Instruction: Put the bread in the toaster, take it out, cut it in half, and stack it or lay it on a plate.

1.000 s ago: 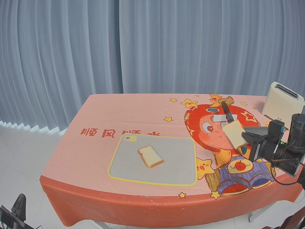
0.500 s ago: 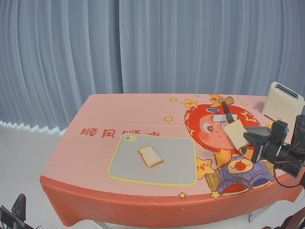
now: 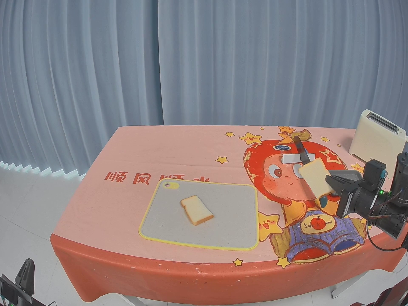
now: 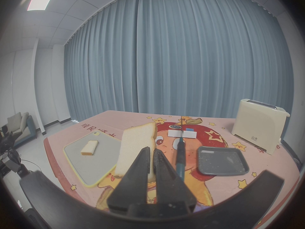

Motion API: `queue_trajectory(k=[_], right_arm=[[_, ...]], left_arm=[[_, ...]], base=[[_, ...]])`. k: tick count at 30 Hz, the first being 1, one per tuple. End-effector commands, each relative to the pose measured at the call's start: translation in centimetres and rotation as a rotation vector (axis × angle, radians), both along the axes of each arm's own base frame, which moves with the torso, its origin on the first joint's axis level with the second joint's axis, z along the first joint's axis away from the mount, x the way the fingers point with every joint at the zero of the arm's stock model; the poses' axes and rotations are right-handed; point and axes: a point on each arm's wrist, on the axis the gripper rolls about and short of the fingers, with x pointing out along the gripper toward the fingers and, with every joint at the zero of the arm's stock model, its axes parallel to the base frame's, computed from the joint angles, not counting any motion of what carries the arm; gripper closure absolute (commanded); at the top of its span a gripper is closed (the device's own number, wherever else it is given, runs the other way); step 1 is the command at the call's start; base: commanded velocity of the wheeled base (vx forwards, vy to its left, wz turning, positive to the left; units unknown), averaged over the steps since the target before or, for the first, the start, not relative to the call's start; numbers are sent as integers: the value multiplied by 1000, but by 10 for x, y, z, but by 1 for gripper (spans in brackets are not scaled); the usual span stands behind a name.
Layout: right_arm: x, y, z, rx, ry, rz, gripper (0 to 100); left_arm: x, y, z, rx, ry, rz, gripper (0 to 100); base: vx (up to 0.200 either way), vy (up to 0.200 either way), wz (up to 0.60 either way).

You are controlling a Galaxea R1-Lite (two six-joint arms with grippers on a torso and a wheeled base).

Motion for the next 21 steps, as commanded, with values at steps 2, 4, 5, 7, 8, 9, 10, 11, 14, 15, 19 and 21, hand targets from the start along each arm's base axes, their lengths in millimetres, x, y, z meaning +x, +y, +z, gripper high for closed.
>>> queue_trajectory(k=[2,4,5,7,8,9,10,11,14,15,19,21], right_arm=[[-1,-1,-1,-1,2,-3,100],[-1,-1,-1,-1,4,-3,100],[-1,-1,-1,-2,5,-3,100],[0,-1,-1,-2,3,-4,100],[0,-1,-1,-2,3,-4,100],[0,-1,-1,-2,3,-4,100],[-1,-1,-1,-2,3,-4,100],[-1,-1,-1,-2,3,-6,100],[-1,-2,-1,-1,2,-7,100],[-1,-2,-1,-1,2,-7,100],[0,-1,-2,-2,5,-8,100],[0,-1,-3,-5,10,-9,100]], left_arm=[[0,0,-5,0,1,1,100],[0,0,-5,0,1,1,100],[0,0,-5,0,1,1,100],[0,0,-5,0,1,1,100],[0,0,-5,0,0,1,100],[0,0,-5,0,0,1,100],[0,0,-5,0,1,1,100],[0,0,-5,0,1,1,100],[0,0,-5,0,1,1,100],[0,0,-5,0,0,1,100],[0,0,-5,0,1,1,100],[0,0,-5,0,1,1,100]], base=[[0,-200,0],[0,-200,0],[0,-200,0],[0,-200,0],[0,-200,0],[0,-200,0],[0,-200,0],[0,0,0],[0,0,0],[0,0,0],[0,0,0],[0,0,0]])
